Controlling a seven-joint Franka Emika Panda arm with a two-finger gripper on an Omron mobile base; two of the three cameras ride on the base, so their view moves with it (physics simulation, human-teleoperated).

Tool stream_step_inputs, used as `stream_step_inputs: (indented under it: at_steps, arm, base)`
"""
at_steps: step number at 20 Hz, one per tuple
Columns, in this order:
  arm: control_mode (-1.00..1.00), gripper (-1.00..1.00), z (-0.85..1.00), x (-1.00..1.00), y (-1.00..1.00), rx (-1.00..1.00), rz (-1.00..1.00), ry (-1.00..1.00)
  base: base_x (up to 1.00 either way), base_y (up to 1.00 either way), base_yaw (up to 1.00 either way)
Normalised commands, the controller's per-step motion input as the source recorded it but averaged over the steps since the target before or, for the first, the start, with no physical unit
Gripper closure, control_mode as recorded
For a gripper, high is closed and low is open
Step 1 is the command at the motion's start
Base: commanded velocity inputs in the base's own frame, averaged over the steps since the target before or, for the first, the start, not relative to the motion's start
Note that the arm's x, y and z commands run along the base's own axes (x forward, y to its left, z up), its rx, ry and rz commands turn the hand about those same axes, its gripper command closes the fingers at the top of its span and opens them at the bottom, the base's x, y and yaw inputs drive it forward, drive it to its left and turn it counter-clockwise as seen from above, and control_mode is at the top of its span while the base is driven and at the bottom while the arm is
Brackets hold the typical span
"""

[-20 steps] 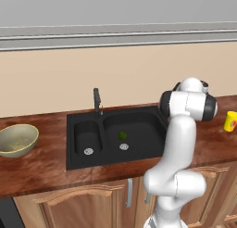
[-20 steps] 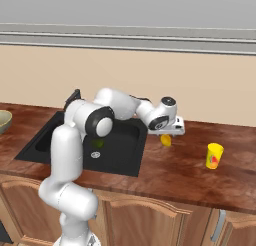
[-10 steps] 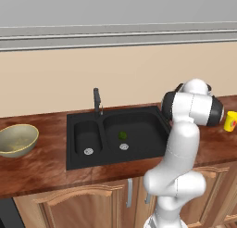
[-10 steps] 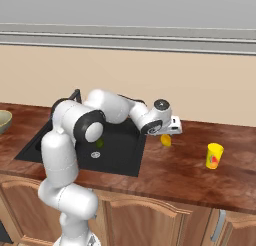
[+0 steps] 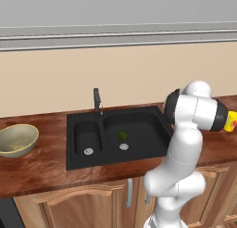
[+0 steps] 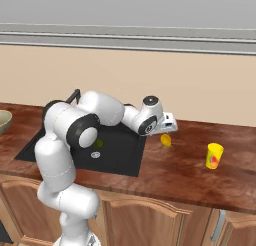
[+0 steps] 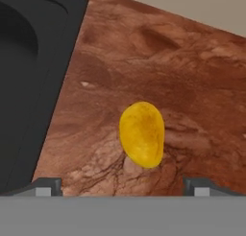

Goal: Remove the lime and mango from the sink. Then move the bowl and cup from the counter to the sink for washing.

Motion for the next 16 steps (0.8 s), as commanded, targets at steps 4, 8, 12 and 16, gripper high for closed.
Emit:
stream_step_inputs:
  at_steps: [4,8,12,16]
  arm:
    - [-1.00,-1.00,0.27,-0.10,0.14,0.00,0.00,0.15]
    - [-1.00,-1.00,0.29,-0.06,0.14,0.00,0.00,0.13]
    - [-1.00,-1.00,0.21,-0.10,0.19,0.00,0.00,0.05]
    - [-1.00,-1.00,0.15,-0.14,0.22,0.00,0.00,0.00]
  base:
    - [0.00,0.00,0.00]
    - [0.00,0.00,0.00]
    - [0.00,0.00,0.00]
    - [0.00,0.00,0.00]
